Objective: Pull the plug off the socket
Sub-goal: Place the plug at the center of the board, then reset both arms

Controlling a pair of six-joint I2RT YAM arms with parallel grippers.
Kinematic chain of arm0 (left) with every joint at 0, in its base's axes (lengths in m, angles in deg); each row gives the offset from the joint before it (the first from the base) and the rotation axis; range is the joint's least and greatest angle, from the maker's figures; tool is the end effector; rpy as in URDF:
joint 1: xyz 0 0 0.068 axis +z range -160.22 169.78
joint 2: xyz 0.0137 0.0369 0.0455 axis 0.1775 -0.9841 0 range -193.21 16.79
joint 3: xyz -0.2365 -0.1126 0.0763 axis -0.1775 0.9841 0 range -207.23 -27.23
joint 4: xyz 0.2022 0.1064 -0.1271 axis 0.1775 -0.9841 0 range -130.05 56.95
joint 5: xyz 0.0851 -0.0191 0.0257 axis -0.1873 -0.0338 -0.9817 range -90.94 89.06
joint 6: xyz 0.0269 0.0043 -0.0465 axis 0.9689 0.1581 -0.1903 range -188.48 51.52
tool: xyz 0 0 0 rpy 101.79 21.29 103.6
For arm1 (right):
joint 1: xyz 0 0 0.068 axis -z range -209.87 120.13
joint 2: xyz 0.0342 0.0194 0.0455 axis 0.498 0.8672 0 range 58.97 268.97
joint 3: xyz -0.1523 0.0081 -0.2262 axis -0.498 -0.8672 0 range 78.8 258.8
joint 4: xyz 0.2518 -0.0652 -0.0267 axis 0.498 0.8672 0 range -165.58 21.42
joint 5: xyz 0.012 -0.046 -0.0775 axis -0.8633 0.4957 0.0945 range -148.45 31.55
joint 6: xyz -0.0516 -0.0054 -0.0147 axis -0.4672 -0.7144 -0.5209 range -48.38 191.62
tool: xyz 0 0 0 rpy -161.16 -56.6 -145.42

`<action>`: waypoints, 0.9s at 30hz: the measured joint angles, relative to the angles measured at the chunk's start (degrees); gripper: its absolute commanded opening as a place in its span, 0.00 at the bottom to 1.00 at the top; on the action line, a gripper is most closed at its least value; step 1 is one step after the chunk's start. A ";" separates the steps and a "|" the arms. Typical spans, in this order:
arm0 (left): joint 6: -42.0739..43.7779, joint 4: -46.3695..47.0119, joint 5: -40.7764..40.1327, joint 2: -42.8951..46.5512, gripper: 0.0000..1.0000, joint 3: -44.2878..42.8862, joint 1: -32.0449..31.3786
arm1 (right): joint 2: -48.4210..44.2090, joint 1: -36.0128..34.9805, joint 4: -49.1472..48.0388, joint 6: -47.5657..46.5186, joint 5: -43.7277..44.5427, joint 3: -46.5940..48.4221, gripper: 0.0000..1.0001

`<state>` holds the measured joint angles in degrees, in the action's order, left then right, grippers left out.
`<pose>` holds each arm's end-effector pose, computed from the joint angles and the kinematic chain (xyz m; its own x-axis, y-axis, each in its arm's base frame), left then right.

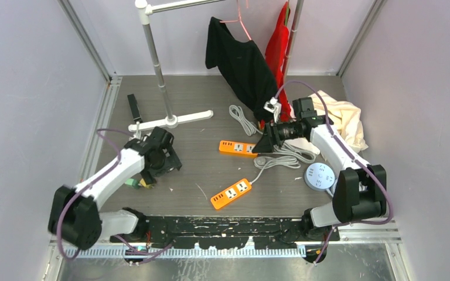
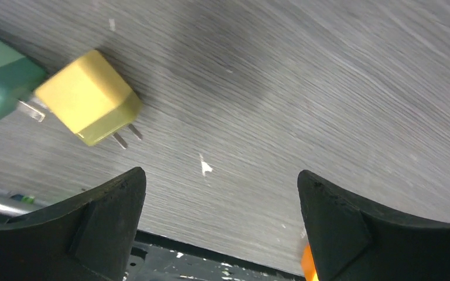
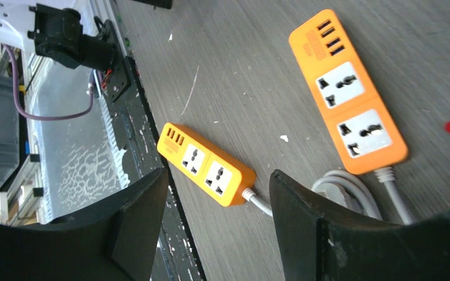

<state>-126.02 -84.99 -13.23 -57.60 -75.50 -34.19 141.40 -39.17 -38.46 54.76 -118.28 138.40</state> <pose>0.2023 -0.0816 0.2074 -0.7807 -0.5552 -0.2867 -0.5630 0.8241 -0.0629 0.2717 0.0757 0.2558 -0.6701 -0.2575 -0.6962 -0.7343 0.3670 0.5711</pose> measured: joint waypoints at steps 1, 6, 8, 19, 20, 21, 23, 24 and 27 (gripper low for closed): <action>0.55 1.07 0.68 2.58 1.00 1.16 0.00 | -0.42 0.76 0.13 -0.22 0.00 0.00 0.69; 3.93 9.94 6.25 18.97 1.00 7.06 -0.02 | -3.13 6.40 2.29 -2.73 0.04 0.00 0.70; 5.40 13.66 8.35 24.24 1.00 8.76 0.00 | -5.27 9.97 3.74 -4.15 0.22 0.00 0.71; 14.56 23.28 18.21 41.18 0.99 5.27 0.00 | -19.78 27.41 11.89 -7.78 10.86 10.75 1.00; 15.65 22.43 18.53 40.50 0.99 2.08 0.00 | -20.59 27.47 11.80 -5.73 13.49 13.18 1.00; 16.83 21.75 18.78 39.60 0.99 -1.44 0.00 | -21.24 27.52 11.69 -3.37 16.17 15.45 1.00; 19.56 19.85 19.12 37.27 0.99 -9.53 0.00 | -22.29 27.54 11.43 2.25 21.38 20.79 1.00; 20.94 19.06 19.21 36.04 0.99 -13.49 0.00 | -22.43 27.54 11.72 5.31 23.56 24.55 1.00; 25.16 17.31 19.17 32.89 0.99 -23.96 0.00 | -21.90 27.56 12.02 12.20 26.84 34.84 1.00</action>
<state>-100.86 -67.68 5.93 -24.70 -99.46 -34.19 119.50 -11.60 -26.44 66.96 -91.44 173.24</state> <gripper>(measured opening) 0.994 0.998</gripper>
